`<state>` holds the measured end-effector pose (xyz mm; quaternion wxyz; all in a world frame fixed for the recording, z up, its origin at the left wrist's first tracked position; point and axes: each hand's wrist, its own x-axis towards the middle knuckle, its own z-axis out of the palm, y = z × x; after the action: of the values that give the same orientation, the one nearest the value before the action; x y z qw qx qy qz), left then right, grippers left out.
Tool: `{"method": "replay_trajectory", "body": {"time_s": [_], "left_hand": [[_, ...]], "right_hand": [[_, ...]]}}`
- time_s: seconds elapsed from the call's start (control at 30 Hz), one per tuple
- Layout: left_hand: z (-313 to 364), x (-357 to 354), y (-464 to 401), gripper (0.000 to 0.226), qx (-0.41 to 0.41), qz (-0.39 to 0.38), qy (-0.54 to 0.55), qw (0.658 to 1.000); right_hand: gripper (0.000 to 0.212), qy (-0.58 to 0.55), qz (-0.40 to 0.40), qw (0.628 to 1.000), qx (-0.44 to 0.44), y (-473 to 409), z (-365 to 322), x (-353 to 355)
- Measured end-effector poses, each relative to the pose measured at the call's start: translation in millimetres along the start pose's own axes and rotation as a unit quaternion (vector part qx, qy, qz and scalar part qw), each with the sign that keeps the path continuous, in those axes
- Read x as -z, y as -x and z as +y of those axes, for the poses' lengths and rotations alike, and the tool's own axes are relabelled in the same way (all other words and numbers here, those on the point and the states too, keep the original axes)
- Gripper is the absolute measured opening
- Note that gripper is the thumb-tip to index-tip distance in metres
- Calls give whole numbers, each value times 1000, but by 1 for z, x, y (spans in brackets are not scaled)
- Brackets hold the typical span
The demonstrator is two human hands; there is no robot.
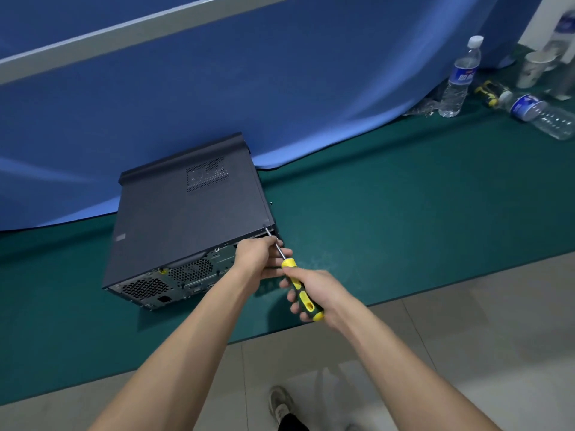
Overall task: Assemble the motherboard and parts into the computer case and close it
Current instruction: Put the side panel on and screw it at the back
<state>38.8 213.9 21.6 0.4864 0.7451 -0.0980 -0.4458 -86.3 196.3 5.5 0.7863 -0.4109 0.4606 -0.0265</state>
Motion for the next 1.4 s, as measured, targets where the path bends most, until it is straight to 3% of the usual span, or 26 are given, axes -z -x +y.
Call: {"method": "replay_trajectory", "body": {"time_s": [0.07,0.17,0.27,0.43,0.6,0.8,0.93,1.1,1.2,1.4], "left_hand": [[7,-2,1,21,-26,4,14,1000],[23,0,-1,24,-64,14,15,998],[41,8,-10,29,-109,0,8,994],[69,27,-57,26,-155,18,-90,984],[83,44,-132,28,-154,94,-244,953],[84,58,-191,35,-252,164,-463,834],[76,56,-201,40,-357,154,-525,757],[76,54,-205,38,-375,167,-550,728],[76,53,-205,37,-371,164,-554,727],[75,52,-208,37,-373,174,-546,730]], "right_hand": [[15,128,31,989,63,-1,-9,8],[9,360,110,916,142,-11,-23,13],[17,429,170,870,175,-27,-45,16],[34,387,229,878,164,-68,-87,14],[30,337,248,898,138,-129,-119,17],[33,281,277,914,95,-209,-133,12],[15,292,294,907,69,-254,-131,8],[12,240,270,931,51,-295,-129,2],[11,233,245,940,49,-311,-130,-3],[21,301,252,919,34,-326,-137,-6]]}}
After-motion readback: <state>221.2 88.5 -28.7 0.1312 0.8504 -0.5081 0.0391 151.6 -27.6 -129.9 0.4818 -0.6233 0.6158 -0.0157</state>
